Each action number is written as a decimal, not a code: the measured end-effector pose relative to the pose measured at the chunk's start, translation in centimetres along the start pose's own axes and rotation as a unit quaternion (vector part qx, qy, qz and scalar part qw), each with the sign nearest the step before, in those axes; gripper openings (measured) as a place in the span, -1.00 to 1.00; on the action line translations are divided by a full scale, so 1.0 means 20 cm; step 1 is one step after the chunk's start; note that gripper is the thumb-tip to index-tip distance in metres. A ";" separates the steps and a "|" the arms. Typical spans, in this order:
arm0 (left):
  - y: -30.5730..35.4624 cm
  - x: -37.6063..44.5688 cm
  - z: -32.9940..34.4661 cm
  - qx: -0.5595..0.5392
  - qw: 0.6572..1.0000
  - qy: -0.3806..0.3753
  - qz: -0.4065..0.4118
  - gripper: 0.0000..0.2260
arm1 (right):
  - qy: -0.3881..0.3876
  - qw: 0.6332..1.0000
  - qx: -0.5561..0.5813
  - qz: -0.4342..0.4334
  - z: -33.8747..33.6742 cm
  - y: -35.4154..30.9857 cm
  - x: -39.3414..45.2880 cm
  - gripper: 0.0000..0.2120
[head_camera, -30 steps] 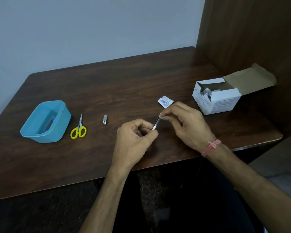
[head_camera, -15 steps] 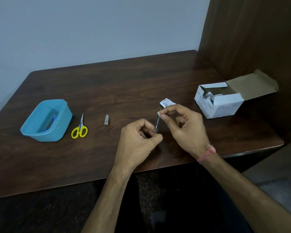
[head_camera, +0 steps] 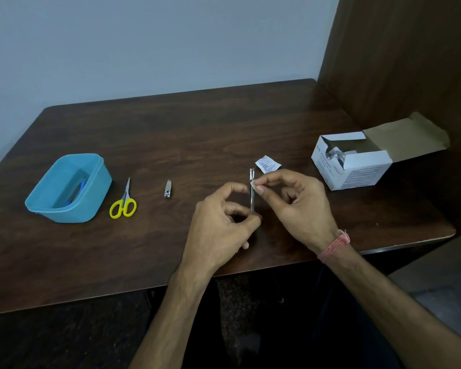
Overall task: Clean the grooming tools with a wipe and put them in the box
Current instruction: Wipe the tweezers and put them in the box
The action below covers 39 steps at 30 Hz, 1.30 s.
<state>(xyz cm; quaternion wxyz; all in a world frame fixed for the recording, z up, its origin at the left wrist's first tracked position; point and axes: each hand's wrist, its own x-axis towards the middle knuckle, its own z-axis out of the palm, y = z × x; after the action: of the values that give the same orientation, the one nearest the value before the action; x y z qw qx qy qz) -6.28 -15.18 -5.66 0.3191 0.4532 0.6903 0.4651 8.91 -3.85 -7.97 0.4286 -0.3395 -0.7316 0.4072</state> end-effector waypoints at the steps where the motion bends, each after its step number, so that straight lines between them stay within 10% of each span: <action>1: 0.00 0.00 0.00 -0.001 1.000 -0.003 0.000 -0.65 | -0.001 1.000 -0.003 0.000 0.00 0.00 0.00 -0.90; 39: -0.05 0.03 -0.01 -0.004 0.999 0.034 0.002 -0.85 | 0.050 0.979 -0.159 -0.116 0.03 0.00 -0.02 -0.85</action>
<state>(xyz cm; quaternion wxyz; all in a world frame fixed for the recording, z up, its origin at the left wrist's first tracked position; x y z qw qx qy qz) -6.98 -14.78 -6.56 0.2967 0.4372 0.6977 0.4837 8.60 -4.37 -8.36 0.4496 -0.3358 -0.7992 0.2155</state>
